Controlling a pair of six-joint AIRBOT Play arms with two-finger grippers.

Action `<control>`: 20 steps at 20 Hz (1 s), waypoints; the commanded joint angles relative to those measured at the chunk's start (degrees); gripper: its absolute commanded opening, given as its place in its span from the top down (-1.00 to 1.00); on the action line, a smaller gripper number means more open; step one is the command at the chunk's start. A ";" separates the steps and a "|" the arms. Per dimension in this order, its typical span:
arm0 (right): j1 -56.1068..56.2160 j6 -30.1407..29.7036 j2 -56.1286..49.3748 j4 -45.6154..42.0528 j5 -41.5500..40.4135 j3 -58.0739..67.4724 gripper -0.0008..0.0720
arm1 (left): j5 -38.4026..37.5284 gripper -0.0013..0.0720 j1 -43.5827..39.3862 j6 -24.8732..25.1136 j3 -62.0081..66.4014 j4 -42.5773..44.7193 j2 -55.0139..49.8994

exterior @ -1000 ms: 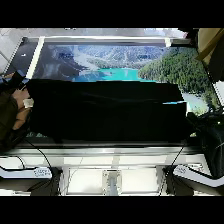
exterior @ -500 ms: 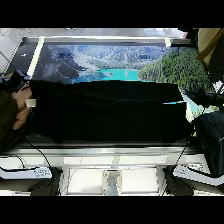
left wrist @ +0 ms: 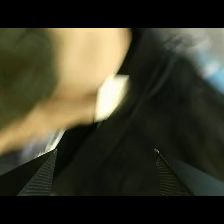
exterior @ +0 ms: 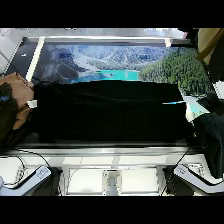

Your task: Fold the clothes and pants, and hang the long-sleeved shirts on hangers.

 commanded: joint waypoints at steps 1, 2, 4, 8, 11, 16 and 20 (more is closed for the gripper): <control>-4.52 -0.85 6.62 -1.60 4.31 -6.38 0.41 | -2.54 -0.97 8.15 -1.31 -18.10 3.48 10.82; -4.57 -0.94 7.54 -1.62 4.98 -7.28 0.41 | -1.68 -0.96 9.60 -1.31 -22.88 2.75 12.04; -4.50 -1.09 8.02 0.04 6.73 -7.37 -0.37 | 1.38 -0.96 11.54 0.37 -31.30 -3.19 12.46; -4.50 -1.05 8.13 3.61 10.69 -7.37 -0.45 | 12.20 -0.96 11.91 9.42 -39.95 -16.59 10.73; -4.55 -1.05 9.05 3.80 12.24 -7.32 -0.45 | 16.68 -0.96 11.89 15.37 -40.35 -22.03 6.82; -4.57 -1.03 13.40 2.64 12.24 -7.32 -0.45 | 19.21 -0.87 10.99 26.43 -40.33 -37.09 -1.20; -4.57 -0.02 15.80 -0.81 12.81 -7.30 -0.45 | 21.35 -0.45 6.23 28.70 -40.19 -40.54 -6.62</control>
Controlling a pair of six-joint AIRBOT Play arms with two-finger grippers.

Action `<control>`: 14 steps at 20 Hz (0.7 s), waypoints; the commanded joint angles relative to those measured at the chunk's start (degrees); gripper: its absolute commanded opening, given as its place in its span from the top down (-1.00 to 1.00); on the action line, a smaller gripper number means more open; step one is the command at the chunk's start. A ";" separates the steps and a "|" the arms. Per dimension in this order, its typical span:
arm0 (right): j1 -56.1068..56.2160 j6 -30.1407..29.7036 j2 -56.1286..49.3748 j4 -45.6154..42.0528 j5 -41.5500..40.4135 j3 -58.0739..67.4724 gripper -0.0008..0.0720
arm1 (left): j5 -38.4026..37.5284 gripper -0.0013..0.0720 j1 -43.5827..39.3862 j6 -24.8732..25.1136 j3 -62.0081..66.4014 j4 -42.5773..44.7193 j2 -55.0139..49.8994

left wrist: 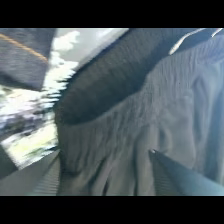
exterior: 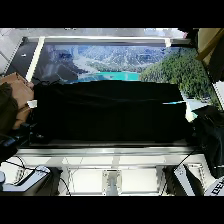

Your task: Fold the clothes and pants, and hang the long-sleeved shirts on hangers.

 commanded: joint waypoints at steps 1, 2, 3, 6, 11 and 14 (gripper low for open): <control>-0.02 0.92 2.36 -2.99 0.66 0.00 -0.45 | 4.39 -0.25 -3.74 3.50 -0.02 -5.38 -4.26; -0.02 0.92 2.99 -3.74 0.52 0.11 -0.45 | 5.99 -0.14 -4.98 3.50 0.17 -5.75 -4.61; -0.11 0.90 3.96 -4.55 0.28 0.13 -0.45 | 6.91 0.19 -5.97 3.48 0.46 -6.12 -4.76; -4.33 1.09 6.27 -7.48 -0.87 0.09 -0.45 | 7.26 0.91 -7.58 4.11 1.86 -6.27 -4.68; -14.12 7.74 4.37 -7.93 -1.90 -10.60 -0.45 | 4.57 0.91 -7.54 4.11 2.95 -5.29 0.44; -14.84 8.35 2.32 -7.48 -5.40 -20.57 -0.45 | 2.32 0.91 -7.56 4.09 2.95 -4.31 6.60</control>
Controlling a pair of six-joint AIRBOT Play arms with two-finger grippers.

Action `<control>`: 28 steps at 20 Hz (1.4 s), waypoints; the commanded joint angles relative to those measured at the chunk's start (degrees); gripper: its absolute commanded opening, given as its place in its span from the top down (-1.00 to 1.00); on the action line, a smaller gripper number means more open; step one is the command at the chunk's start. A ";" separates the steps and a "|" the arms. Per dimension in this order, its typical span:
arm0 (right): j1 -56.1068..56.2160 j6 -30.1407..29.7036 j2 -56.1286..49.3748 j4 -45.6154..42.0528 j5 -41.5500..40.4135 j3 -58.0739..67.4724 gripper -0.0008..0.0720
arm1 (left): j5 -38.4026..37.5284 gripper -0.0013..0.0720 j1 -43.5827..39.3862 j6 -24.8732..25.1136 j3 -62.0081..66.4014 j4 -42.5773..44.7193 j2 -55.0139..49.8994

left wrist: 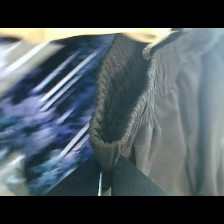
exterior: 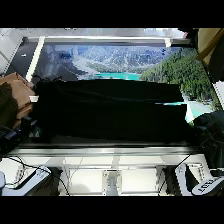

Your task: Fold the clothes and pants, and hang the long-sleeved shirts on hangers.

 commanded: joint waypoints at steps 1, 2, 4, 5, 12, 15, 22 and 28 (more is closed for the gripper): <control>-1.97 1.84 -1.42 -0.09 -4.44 -9.99 -0.45 | -2.56 0.91 -0.13 0.07 0.17 0.92 6.47; -1.97 1.84 -1.42 -0.70 -6.71 -12.00 -0.45 | -2.97 0.91 -0.13 0.07 0.17 0.94 8.28; -2.01 3.43 -1.86 -1.25 -10.32 -13.40 -0.45 | -2.99 0.91 -0.13 0.04 0.17 0.90 11.08; -1.97 3.54 -2.32 -1.25 -10.40 -13.51 -0.45 | -2.99 0.91 -0.13 0.04 0.17 0.94 12.04; -1.97 5.95 -10.62 -2.62 -14.78 -13.53 -0.41 | -2.97 0.91 -0.13 0.04 0.17 0.94 12.98; -1.95 4.15 -14.05 0.76 -18.18 -13.51 -0.41 | -2.97 0.91 -0.13 0.04 0.17 0.94 12.98; -1.95 1.14 -17.00 3.98 -20.81 -13.51 -0.25 | -2.93 0.91 -0.13 0.04 0.17 0.92 12.98; 3.37 0.17 -18.88 4.44 -25.18 -13.51 0.39 | -2.75 0.91 -0.11 0.07 0.17 0.92 12.98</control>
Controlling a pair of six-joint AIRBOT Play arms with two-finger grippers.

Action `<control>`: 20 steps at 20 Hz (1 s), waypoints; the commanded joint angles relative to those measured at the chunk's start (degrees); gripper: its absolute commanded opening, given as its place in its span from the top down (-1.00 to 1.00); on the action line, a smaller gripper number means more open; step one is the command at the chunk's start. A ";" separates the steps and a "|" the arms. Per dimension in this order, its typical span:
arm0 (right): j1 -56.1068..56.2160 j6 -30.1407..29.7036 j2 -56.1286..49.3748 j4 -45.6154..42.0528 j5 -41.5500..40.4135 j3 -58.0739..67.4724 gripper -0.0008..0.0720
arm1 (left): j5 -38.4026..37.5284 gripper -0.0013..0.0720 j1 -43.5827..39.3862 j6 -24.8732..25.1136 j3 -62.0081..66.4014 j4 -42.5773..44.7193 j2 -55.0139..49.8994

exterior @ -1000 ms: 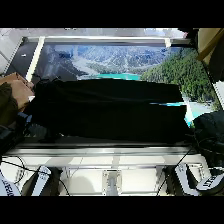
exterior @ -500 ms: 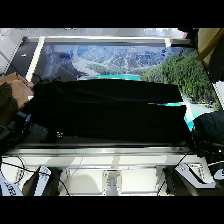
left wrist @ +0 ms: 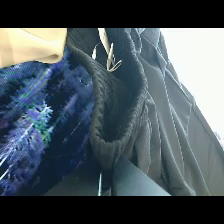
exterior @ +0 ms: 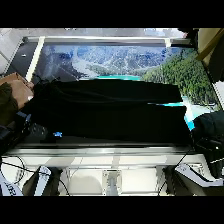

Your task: Fold the clothes and pants, and hang the long-sleeved shirts on hangers.

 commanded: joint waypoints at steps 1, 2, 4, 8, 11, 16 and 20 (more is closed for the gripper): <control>2.16 -0.42 -0.55 -0.04 -2.45 0.00 0.61 | 0.20 0.91 0.00 0.02 0.07 0.00 0.04; 2.08 -0.44 -0.55 -0.02 -2.47 0.02 0.65 | 0.22 0.91 0.00 0.00 0.07 0.00 0.04; 2.08 -0.72 -0.55 -0.04 -2.67 0.48 0.77 | 0.22 0.91 0.00 0.02 0.09 0.00 0.04; 2.05 -3.34 1.22 -0.17 5.86 5.38 0.96 | -0.83 0.91 0.81 -3.26 3.13 4.42 0.09; 2.05 -3.28 8.00 -2.32 16.83 12.20 0.96 | -10.75 0.91 1.90 -11.50 11.69 19.12 0.11; 7.23 2.34 17.38 0.35 20.59 23.76 0.97 | -20.06 0.92 0.11 -16.61 29.62 27.08 -0.26; 20.63 8.09 10.51 0.46 9.97 31.69 0.97 | -17.31 0.93 -9.55 -20.72 38.75 33.31 -7.08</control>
